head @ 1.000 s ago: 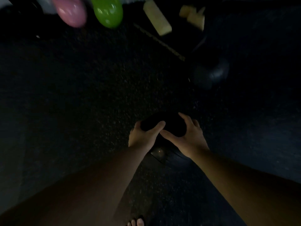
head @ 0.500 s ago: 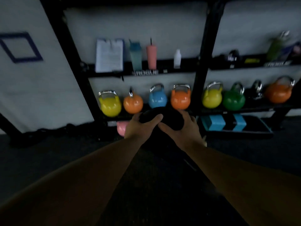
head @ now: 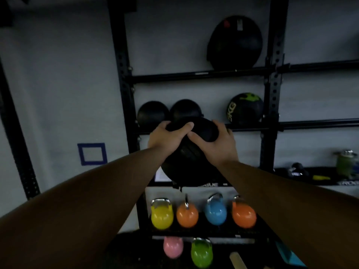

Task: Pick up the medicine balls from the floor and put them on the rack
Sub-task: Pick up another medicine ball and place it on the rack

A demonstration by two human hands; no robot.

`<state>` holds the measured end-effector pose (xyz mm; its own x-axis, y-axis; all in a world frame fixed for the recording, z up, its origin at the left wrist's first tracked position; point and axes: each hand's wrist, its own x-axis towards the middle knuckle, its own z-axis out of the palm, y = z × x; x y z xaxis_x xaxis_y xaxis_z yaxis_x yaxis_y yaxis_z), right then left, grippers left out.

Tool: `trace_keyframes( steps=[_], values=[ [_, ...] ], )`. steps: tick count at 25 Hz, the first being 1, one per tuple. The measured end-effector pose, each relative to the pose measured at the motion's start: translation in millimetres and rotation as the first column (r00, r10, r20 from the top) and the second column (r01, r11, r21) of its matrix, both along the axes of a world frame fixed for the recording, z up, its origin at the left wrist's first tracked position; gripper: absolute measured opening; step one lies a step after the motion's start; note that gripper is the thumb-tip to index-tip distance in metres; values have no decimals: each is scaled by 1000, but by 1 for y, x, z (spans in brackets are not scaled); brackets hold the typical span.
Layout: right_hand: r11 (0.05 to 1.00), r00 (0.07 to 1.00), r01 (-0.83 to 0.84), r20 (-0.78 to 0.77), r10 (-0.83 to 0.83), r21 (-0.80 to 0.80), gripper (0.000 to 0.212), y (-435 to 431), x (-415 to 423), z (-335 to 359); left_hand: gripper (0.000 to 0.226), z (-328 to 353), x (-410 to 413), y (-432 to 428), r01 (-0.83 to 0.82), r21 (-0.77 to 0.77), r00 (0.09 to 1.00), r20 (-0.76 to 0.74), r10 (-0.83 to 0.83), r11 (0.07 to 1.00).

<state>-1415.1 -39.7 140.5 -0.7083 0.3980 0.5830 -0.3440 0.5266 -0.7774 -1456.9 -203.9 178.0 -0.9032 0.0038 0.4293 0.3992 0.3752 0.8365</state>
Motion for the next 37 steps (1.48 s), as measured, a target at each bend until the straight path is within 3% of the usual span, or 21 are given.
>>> trace_keyframes(
  steps=[7,15,23,28,30,32,34,37],
  values=[
    [1000,979,-24,-200,23,1,106,3,-81,119,112,121,-67,7,-21,47,983,-182,30,999],
    [995,936,-87,-339,97,43,116,6,-240,235,107,235,-212,11,-121,122,919,-361,158,985],
    [995,898,-56,-430,88,87,118,-43,-436,311,103,306,-407,-38,-92,171,864,-477,164,981],
    [998,893,-19,-447,46,66,119,-70,-581,359,76,353,-546,-68,-33,139,848,-520,102,990],
    [994,891,10,-451,40,107,119,-78,-635,367,76,358,-607,-76,-5,127,848,-525,71,992],
    [983,858,32,-509,65,180,111,-91,-679,375,76,351,-656,-86,-3,140,849,-522,76,990],
    [962,801,86,-592,89,260,89,-107,-716,395,64,352,-700,-97,-19,121,786,-612,90,992],
    [908,764,219,-641,69,358,60,-126,-755,429,63,359,-736,-114,-22,-60,664,-747,-30,998]
  ],
)
